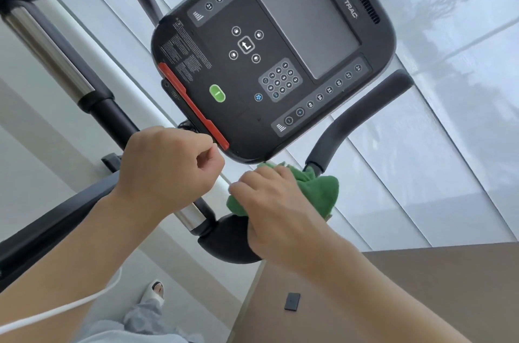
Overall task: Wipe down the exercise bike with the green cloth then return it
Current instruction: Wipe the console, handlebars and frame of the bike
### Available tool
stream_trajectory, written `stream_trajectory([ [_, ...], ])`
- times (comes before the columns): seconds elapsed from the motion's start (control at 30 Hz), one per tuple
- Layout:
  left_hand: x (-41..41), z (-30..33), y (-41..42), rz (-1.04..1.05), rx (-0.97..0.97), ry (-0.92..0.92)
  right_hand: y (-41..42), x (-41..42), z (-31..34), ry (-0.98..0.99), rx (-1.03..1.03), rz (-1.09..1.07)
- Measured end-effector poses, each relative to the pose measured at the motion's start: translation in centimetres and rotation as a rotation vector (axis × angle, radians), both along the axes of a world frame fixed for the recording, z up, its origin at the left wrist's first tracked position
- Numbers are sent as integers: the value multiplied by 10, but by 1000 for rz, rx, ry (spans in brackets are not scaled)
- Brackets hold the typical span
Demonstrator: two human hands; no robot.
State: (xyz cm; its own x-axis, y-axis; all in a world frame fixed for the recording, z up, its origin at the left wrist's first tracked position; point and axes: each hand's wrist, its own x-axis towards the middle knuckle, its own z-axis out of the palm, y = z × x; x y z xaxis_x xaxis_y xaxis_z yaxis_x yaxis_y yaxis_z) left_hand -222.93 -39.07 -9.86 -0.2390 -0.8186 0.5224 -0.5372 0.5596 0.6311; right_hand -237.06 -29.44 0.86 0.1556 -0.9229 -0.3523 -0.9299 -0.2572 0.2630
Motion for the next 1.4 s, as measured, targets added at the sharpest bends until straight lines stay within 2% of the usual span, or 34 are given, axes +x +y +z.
stream_trajectory([
  [0.13, 2, -2, 0, -19, -12, -2, 23, -6, 10, -237, -86, 1],
  [0.23, 2, -6, 0, -19, -24, 24, 38, -27, 25, -400, -297, -35],
  [0.33, 3, -2, 1, -28, -62, 42, 38, -48, 33, -435, -511, -24],
  [0.5, 3, 4, 4, -13, -69, 12, 23, -102, 40, -381, -762, 69],
  [0.6, 2, 6, 6, 7, -80, 1, 6, -135, 44, -418, -873, -30],
  [0.67, 1, 5, 6, 17, -78, -19, -5, -142, 33, -464, -820, -169],
  [0.77, -1, 1, 7, 31, -73, -27, -7, -133, 6, -439, -750, -231],
  [0.83, -2, 2, 9, 55, -91, -22, -3, -120, -4, -498, -714, -220],
  [0.93, -1, 3, 12, 38, -88, -38, 8, -101, -11, -608, -600, -72],
  [1.0, 8, 2, 23, 11, -55, -41, 16, -92, -14, -728, -608, -27],
  [1.13, 28, -15, 67, 133, 7, -55, 19, -77, -6, -1031, -699, -23],
  [1.27, 42, -15, 96, 195, 103, -65, 8, -38, 2, -1273, -586, 47],
  [1.4, 61, -18, 124, 321, 222, -66, -3, 2, -8, -1382, -474, 60],
])
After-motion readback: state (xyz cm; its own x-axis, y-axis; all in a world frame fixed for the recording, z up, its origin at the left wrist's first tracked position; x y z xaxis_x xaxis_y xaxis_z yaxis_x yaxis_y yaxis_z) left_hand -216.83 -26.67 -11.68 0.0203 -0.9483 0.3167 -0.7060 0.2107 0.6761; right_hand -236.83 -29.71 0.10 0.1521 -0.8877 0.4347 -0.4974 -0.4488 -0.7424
